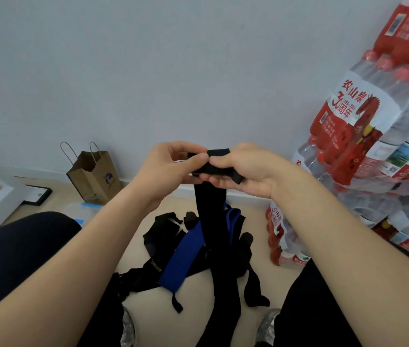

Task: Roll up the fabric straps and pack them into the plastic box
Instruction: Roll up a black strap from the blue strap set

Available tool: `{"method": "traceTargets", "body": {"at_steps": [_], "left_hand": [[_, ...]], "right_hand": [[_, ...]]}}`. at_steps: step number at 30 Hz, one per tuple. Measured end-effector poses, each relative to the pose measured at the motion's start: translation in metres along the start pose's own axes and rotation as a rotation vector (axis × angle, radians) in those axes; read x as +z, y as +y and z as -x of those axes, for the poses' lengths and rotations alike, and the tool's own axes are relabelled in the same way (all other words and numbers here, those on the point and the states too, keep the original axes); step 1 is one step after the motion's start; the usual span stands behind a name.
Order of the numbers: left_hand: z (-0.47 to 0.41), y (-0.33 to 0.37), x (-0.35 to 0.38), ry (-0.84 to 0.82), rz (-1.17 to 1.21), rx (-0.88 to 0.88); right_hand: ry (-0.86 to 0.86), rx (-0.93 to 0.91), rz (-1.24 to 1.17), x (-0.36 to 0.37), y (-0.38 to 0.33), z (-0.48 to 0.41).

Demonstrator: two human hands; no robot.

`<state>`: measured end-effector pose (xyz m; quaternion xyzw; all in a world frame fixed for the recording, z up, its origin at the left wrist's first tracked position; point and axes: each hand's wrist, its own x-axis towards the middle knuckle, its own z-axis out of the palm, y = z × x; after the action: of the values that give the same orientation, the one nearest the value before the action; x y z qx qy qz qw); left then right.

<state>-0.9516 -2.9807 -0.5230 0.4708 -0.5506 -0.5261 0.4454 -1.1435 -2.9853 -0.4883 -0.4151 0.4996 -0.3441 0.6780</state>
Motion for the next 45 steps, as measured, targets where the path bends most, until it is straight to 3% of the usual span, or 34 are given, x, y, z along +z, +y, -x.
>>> {"method": "traceTargets", "body": {"at_steps": [3, 8, 13, 18, 24, 29, 34, 40, 45], "left_hand": [[-0.008, 0.004, -0.008, -0.036, 0.004, 0.084], [-0.022, 0.012, -0.015, -0.036, -0.22, 0.216], [-0.042, 0.023, -0.014, 0.084, -0.324, 0.311], [-0.06, 0.043, -0.026, 0.039, -0.57, 0.36], [-0.057, 0.034, -0.031, -0.088, -0.325, 0.278], [-0.051, 0.025, -0.033, -0.136, -0.081, 0.132], [-0.049, 0.02, -0.037, -0.093, 0.042, 0.056], [-0.047, 0.019, -0.04, -0.094, -0.189, 0.163], [-0.045, 0.017, -0.032, -0.223, -0.178, 0.096]], "right_hand": [[0.039, -0.139, 0.101, -0.007, -0.007, 0.001], [0.284, -0.376, 0.385, -0.016, -0.01, -0.005], [0.251, -0.629, 0.599, -0.019, -0.021, -0.018], [0.501, -0.834, 1.019, -0.022, -0.027, -0.024], [0.294, -0.876, 1.094, -0.02, -0.032, -0.029], [0.353, -1.093, 1.169, -0.021, -0.021, -0.033], [0.307, -1.045, 1.146, -0.02, -0.012, -0.04], [0.17, -0.734, 0.801, -0.024, -0.009, -0.038], [0.207, -0.748, 1.025, -0.023, -0.007, -0.039]]}}
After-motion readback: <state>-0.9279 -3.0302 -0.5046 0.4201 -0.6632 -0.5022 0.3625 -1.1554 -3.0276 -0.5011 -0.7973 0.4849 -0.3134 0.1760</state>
